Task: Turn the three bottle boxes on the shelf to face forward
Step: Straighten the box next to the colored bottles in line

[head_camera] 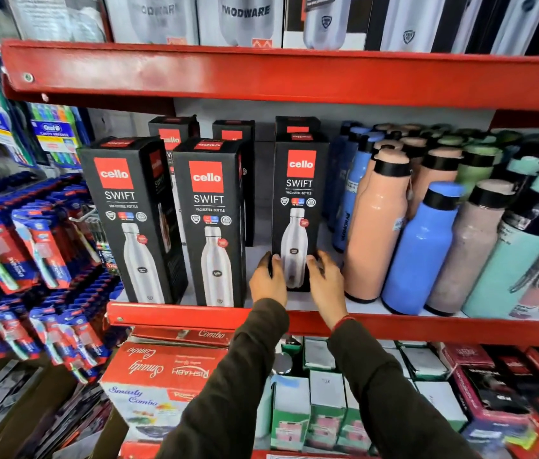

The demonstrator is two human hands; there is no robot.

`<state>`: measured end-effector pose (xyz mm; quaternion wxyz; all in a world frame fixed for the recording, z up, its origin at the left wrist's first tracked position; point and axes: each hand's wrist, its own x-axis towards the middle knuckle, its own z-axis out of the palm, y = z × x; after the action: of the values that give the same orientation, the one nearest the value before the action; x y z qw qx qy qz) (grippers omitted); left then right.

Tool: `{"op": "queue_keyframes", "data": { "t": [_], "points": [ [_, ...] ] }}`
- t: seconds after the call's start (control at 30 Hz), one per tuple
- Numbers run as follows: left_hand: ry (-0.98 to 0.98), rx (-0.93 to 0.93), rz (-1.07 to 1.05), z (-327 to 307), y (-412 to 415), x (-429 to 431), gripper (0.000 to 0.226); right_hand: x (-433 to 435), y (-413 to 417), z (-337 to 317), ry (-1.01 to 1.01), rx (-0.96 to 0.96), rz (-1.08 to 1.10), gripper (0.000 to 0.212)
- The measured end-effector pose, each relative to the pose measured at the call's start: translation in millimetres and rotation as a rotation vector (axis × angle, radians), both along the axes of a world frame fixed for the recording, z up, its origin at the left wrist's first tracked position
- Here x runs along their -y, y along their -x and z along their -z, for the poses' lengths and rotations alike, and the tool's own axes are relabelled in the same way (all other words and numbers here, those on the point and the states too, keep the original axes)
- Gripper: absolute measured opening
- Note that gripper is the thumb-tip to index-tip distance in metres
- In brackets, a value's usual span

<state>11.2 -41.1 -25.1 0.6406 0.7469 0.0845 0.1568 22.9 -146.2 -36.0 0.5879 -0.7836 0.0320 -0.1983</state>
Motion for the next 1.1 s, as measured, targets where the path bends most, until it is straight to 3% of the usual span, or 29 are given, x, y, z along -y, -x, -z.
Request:
{"op": "queue_keyframes", "data": {
  "t": [1.1],
  "points": [
    [-0.025,0.037,0.016,6.0,71.3,-17.3,0.038,-0.6,78.8,0.4,0.077,0.062,0.032,0.033]
  ]
}}
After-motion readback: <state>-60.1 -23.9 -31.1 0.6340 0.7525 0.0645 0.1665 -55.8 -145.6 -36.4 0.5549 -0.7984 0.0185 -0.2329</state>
